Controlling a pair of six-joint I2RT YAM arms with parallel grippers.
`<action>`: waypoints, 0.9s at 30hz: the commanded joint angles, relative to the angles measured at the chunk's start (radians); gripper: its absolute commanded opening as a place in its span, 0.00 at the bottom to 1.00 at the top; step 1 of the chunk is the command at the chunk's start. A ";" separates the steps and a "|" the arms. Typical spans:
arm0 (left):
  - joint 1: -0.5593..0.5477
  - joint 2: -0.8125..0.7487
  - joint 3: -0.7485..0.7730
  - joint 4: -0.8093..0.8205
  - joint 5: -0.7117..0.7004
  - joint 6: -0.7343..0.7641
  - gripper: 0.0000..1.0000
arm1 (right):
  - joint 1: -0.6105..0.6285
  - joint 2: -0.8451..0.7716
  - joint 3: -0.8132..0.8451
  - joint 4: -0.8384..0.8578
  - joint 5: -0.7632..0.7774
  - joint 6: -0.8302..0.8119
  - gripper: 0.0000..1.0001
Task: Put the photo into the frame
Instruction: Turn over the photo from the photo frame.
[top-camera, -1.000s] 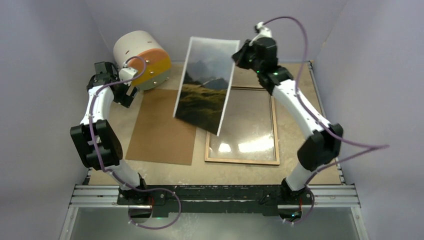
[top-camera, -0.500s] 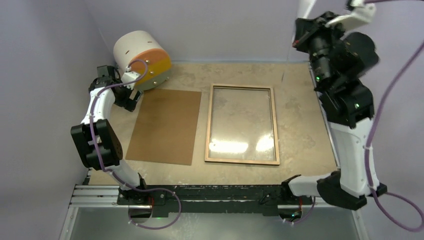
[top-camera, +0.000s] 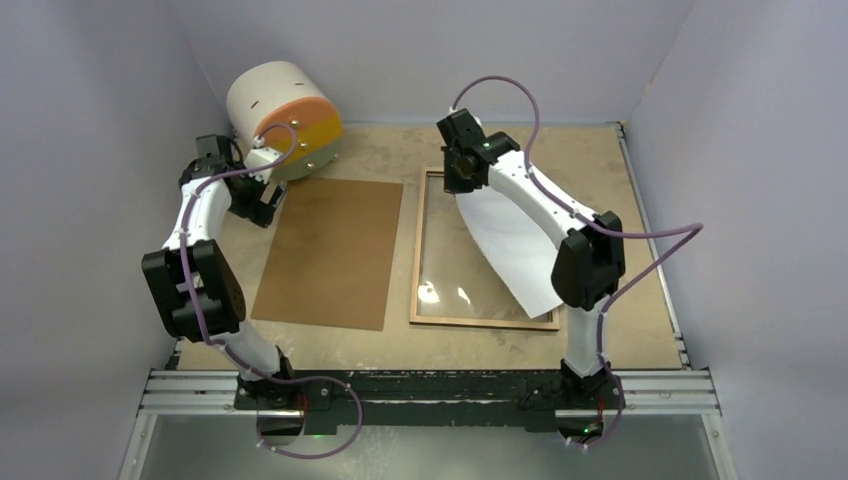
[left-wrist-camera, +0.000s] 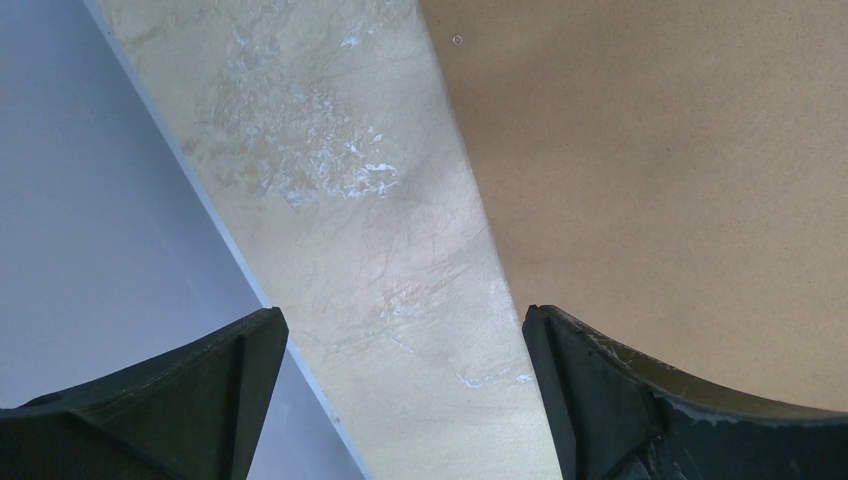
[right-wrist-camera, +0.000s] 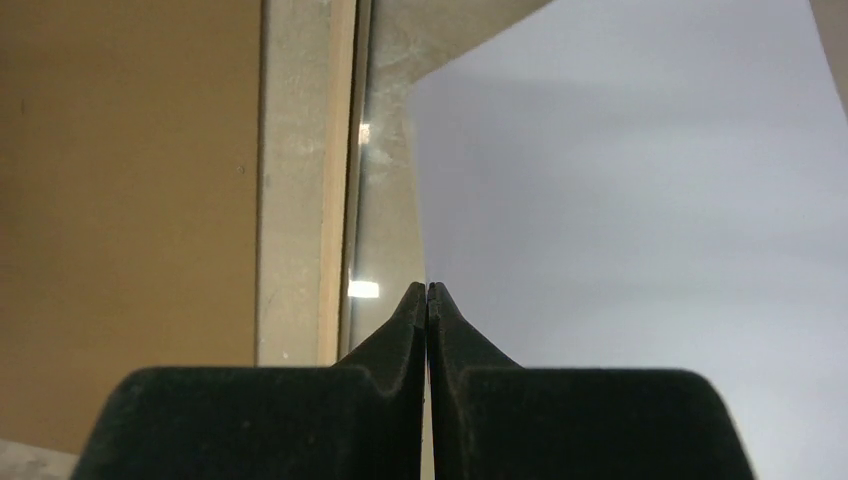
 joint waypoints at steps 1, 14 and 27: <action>-0.009 -0.066 -0.014 0.000 0.013 0.016 0.97 | -0.004 0.049 0.216 -0.131 -0.014 0.221 0.00; -0.009 -0.063 -0.016 0.000 -0.015 0.038 0.97 | -0.004 0.016 0.015 0.048 0.180 0.615 0.00; -0.011 -0.047 -0.019 0.003 -0.009 0.035 0.97 | 0.001 0.031 0.011 0.078 0.315 0.839 0.00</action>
